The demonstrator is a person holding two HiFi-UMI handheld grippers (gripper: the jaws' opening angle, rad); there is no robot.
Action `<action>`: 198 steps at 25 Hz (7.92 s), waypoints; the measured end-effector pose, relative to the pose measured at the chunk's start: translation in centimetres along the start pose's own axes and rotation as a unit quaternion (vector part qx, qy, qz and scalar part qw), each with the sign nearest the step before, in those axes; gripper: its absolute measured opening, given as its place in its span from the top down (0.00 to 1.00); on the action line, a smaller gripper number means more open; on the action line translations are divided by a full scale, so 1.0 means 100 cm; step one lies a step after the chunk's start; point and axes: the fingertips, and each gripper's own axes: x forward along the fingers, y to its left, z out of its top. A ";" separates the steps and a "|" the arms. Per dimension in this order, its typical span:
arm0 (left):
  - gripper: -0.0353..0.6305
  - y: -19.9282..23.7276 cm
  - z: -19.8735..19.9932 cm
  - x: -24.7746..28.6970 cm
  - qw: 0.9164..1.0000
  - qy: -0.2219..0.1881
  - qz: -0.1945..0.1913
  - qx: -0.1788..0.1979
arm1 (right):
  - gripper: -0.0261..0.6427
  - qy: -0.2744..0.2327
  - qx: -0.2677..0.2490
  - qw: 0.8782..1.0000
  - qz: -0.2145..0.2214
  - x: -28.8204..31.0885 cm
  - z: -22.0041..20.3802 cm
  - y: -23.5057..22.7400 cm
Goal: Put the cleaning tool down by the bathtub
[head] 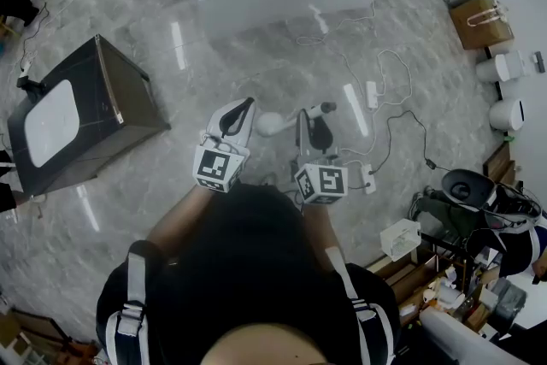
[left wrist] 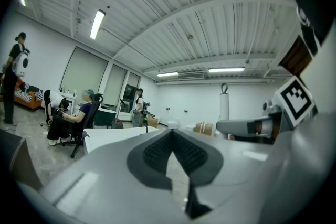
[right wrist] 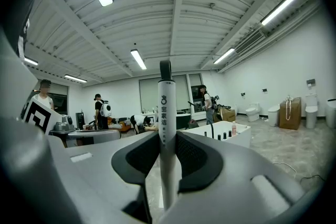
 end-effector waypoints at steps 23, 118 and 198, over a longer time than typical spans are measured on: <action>0.93 0.055 -0.013 0.050 1.000 0.006 -0.016 -0.013 | 0.81 -0.003 -0.017 0.999 -0.033 0.074 0.000 -0.021; 0.94 0.298 -0.267 0.540 0.990 0.119 0.044 -0.067 | 0.82 0.148 0.011 0.986 -0.075 0.585 -0.290 -0.312; 0.94 0.420 -0.440 0.600 0.979 0.155 0.075 -0.112 | 0.82 0.312 -0.005 0.950 -0.029 0.787 -0.609 -0.325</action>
